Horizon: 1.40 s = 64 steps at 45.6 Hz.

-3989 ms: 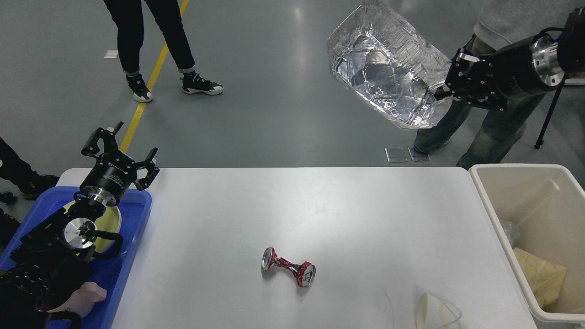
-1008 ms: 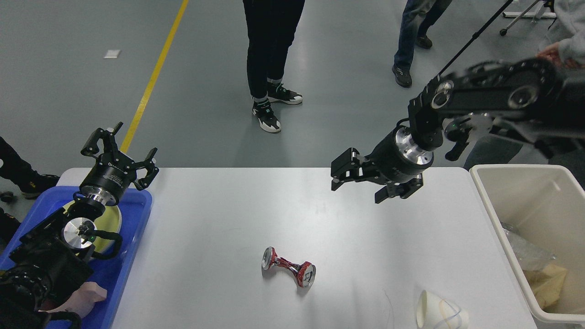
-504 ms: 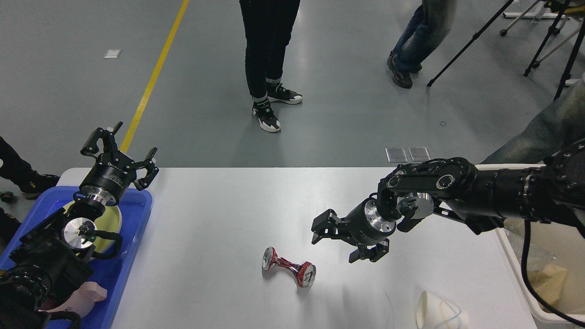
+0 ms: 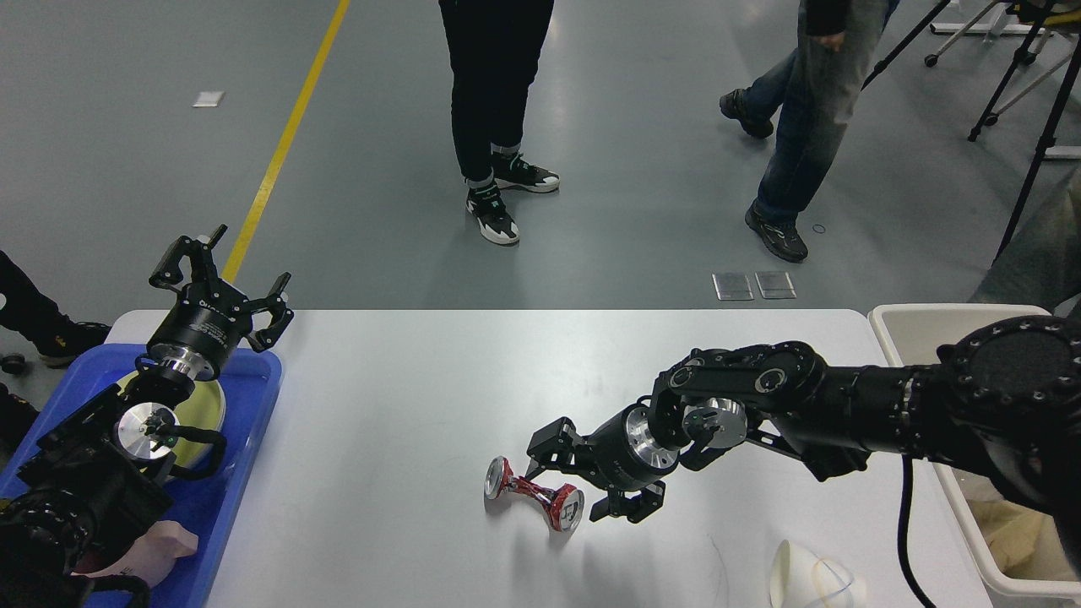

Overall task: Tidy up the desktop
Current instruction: 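Move the right gripper down to the red dumbbell toy and grasp it, then lift the red toy and drop it into the white bin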

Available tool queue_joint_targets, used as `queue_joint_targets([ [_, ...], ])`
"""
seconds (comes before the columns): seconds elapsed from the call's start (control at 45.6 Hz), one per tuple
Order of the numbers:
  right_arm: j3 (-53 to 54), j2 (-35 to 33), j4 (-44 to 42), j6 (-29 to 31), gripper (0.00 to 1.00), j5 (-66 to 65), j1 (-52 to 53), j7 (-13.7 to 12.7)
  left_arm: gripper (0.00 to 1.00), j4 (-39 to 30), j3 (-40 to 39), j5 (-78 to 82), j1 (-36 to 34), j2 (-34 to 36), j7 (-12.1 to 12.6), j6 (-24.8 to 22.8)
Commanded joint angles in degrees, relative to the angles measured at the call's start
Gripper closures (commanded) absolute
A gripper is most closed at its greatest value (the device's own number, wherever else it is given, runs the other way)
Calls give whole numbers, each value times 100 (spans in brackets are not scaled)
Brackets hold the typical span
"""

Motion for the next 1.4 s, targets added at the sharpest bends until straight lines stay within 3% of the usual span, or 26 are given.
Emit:
queue_joint_targets([
  [0.0,-8,90,-36,-190,0,-4,-92,-1,4,0,0,0,0,0,-8,0],
  [0.175,-43,160,-71,-630,1,-57,-197,-1,4,0,0,0,0,0,1,0],
  [0.329,-79,160,-62,-656,8,-83,-215,-1,4,0,0,0,0,0,1,0],
  [0.548,-96,169,-36,-630,67,-92,-259,-10,4,0,0,0,0,0,1,0],
  [0.614,-96,169,-36,-630,75,-83,-259,-1,4,0,0,-9,0,0,1,0],
  [0.701,-96,160,-36,-621,78,-92,-259,-10,4,0,0,0,0,0,1,0],
  [0.833,-87,160,-18,-595,100,-83,-259,-10,4,0,0,0,0,0,1,0],
  [1.052,-8,-41,359,-384,100,-66,-31,-1,4,0,0,0,0,0,1,0],
  [1.271,18,-850,1018,99,100,-66,654,-1,4,0,0,0,0,0,1,0],
  [1.381,36,-1603,1719,607,100,-57,1215,-1,4,0,0,0,0,0,1,0],
])
